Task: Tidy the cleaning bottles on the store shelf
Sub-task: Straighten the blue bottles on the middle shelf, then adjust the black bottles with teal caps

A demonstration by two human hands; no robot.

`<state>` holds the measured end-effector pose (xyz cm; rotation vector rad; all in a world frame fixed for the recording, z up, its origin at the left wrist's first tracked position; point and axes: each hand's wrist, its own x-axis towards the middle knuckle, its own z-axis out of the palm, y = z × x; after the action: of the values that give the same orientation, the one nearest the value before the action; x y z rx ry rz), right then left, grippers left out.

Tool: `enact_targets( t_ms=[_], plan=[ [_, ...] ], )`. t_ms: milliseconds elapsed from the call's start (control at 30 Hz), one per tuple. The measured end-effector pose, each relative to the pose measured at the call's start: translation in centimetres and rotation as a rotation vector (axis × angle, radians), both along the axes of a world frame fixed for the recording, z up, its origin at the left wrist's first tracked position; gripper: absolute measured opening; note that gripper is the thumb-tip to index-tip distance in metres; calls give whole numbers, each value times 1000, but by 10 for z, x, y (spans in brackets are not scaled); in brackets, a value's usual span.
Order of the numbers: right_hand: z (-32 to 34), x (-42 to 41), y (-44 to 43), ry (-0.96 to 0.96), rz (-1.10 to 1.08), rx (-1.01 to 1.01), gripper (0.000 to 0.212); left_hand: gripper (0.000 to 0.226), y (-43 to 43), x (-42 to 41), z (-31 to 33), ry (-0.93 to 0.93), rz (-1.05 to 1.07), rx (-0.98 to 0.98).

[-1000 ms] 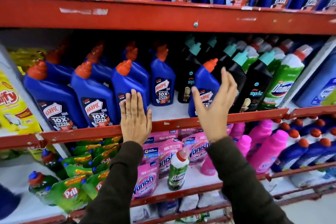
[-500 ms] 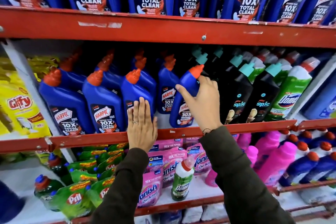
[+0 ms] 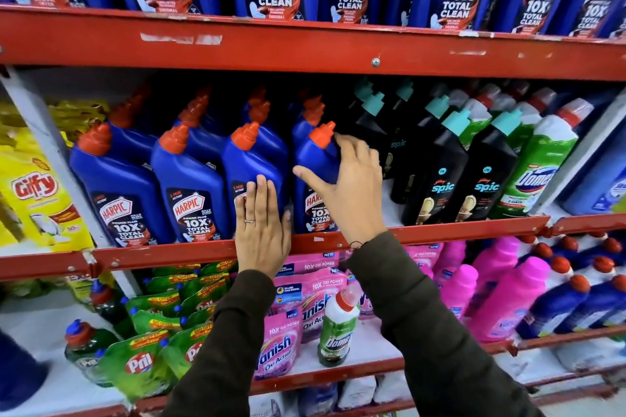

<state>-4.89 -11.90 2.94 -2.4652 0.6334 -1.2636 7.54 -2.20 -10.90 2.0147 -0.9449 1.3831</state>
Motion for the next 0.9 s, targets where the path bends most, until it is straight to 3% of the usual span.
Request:
enact_targets(
  t_ms=[100,233,433,533,600,733,900],
  plan=[
    [9,-23,-17,-228,-56,24,68,78,0,0,-2,5,6,2],
    [26,-59,-68,-452,-298,55,54,76,-2,1,-2,12,9,4],
    [37,-93,-153,-295,-557,295,76,68,-1,2,-3,33,-9,13],
    [33,-99,-177,-158,-561,371,83,67,-3,2,-4,40,-27,5],
    [31,-101,-187,-121,-482,394,74,67,-3,3,-5,38,-34,5],
    [31,-106,-187,-231,-421,353,53,69,-1,3,-4,38,-38,6],
    [38,-121,-157,-275,-502,176,57,67,-1,1,-4,46,-61,-9]
  ],
)
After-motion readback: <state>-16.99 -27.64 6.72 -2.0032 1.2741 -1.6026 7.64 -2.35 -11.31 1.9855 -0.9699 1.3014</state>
